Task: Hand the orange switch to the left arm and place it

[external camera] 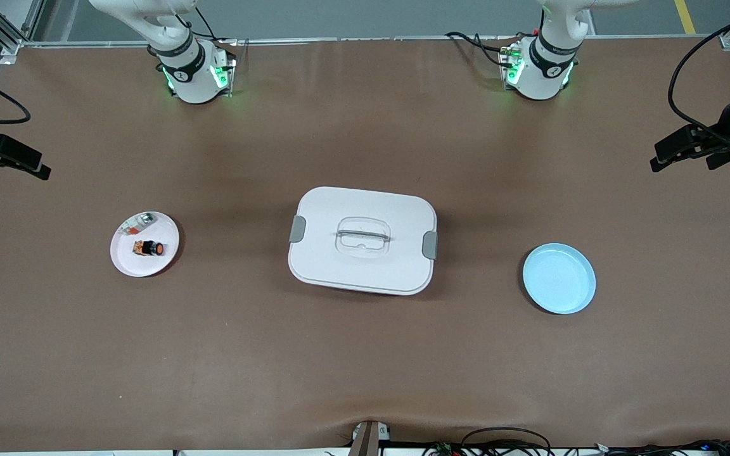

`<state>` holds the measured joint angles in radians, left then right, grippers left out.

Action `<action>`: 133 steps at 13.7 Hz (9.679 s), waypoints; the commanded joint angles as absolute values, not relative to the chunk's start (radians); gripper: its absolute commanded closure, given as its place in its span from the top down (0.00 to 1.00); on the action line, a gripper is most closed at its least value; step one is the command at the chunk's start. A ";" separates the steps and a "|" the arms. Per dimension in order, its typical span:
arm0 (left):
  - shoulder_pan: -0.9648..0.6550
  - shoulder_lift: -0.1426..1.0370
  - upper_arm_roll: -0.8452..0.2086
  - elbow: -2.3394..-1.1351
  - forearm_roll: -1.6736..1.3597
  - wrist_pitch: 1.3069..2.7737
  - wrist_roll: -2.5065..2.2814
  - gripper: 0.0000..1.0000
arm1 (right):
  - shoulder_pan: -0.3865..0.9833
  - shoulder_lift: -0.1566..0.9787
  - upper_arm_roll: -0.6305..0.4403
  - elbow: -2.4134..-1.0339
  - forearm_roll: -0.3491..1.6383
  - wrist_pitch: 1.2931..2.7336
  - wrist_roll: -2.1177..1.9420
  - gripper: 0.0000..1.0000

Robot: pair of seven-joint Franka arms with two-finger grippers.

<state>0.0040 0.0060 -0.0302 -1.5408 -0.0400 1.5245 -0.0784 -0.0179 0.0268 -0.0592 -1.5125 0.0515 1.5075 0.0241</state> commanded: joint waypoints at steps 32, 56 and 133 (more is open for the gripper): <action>0.009 -0.002 -0.026 -1.536 -0.037 1.525 -0.072 1.00 | -0.075 0.325 -0.055 -1.836 0.008 2.009 0.009 1.00; 0.011 0.000 -0.025 -1.536 -0.037 1.525 -0.072 1.00 | -0.106 0.477 -0.049 -1.994 0.064 2.345 -0.051 1.00; -0.144 0.239 -0.296 -1.494 -0.779 1.914 -0.394 1.00 | 0.567 0.480 -0.044 -1.224 1.022 1.900 1.939 0.00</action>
<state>-0.1229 0.2214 -0.2973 -1.5029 -0.7541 1.8746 -0.3721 0.5247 0.4744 -0.0330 -1.2369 1.0010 1.8372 1.8633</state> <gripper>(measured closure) 0.000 0.273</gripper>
